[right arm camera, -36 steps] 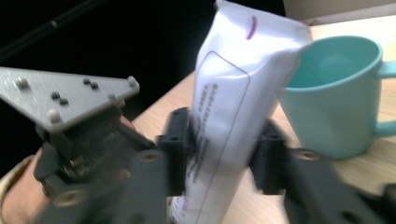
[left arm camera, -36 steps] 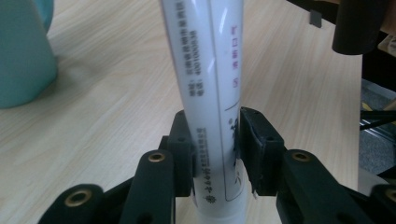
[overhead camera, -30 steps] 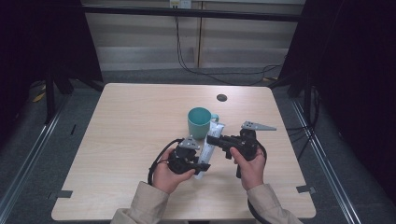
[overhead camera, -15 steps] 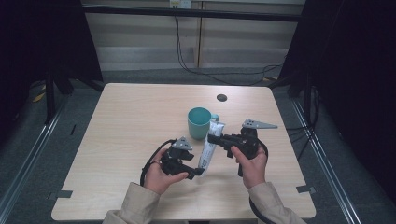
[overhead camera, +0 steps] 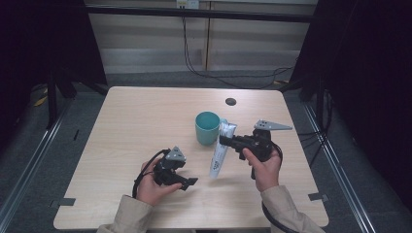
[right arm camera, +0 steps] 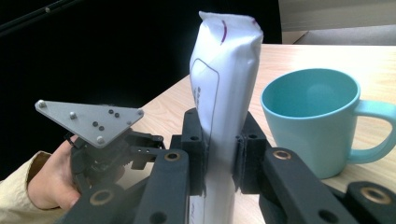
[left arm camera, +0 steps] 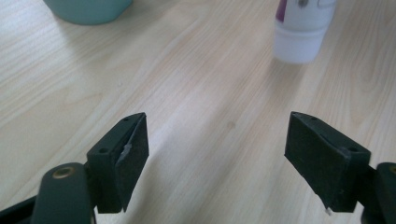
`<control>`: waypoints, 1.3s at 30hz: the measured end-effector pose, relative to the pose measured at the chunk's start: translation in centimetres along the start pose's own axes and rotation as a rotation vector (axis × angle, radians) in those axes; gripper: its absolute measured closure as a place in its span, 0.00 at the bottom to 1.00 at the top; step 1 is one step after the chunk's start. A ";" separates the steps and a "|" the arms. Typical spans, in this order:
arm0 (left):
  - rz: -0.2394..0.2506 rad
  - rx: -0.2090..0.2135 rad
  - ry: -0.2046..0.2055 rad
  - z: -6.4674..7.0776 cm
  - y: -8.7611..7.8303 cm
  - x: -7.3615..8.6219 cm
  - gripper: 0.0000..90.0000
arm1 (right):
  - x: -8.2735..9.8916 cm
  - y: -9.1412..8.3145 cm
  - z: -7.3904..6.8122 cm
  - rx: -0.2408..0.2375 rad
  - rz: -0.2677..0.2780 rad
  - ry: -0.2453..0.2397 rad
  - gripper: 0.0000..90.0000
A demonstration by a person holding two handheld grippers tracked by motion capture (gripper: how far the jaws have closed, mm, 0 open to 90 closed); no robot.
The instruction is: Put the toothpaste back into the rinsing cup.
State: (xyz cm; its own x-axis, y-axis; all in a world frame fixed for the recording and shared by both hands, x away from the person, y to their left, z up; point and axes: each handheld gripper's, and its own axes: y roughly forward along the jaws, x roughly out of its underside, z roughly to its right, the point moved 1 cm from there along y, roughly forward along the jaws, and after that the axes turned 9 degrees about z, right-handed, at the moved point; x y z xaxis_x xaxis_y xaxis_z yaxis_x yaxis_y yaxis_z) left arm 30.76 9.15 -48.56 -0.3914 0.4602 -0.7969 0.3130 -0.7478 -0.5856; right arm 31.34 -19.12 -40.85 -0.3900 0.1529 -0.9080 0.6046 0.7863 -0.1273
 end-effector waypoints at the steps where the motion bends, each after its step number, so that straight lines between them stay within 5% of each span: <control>1: 0.000 0.000 0.000 0.0 0.0 0.0 0.24 | 0.0 0.0 0.0 0.000 0.000 0.000 0.85; 19: 0.022 -0.058 0.006 -1.1 -0.7 2.2 0.23 | -1.4 0.4 0.1 0.013 -0.009 -0.027 0.85; 39: 0.041 -0.052 0.048 -1.1 -0.4 3.6 0.18 | -2.9 1.3 0.2 0.026 0.009 -0.036 0.85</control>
State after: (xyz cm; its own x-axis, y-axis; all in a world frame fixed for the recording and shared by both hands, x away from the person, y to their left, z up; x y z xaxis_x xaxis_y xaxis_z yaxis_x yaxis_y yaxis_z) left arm 30.20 11.65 -51.39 -0.3359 0.4531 -0.8258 0.3726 -0.7413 -0.5583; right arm 33.38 -18.71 -38.43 -0.3596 0.1381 -0.9228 0.6257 0.7694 -0.1287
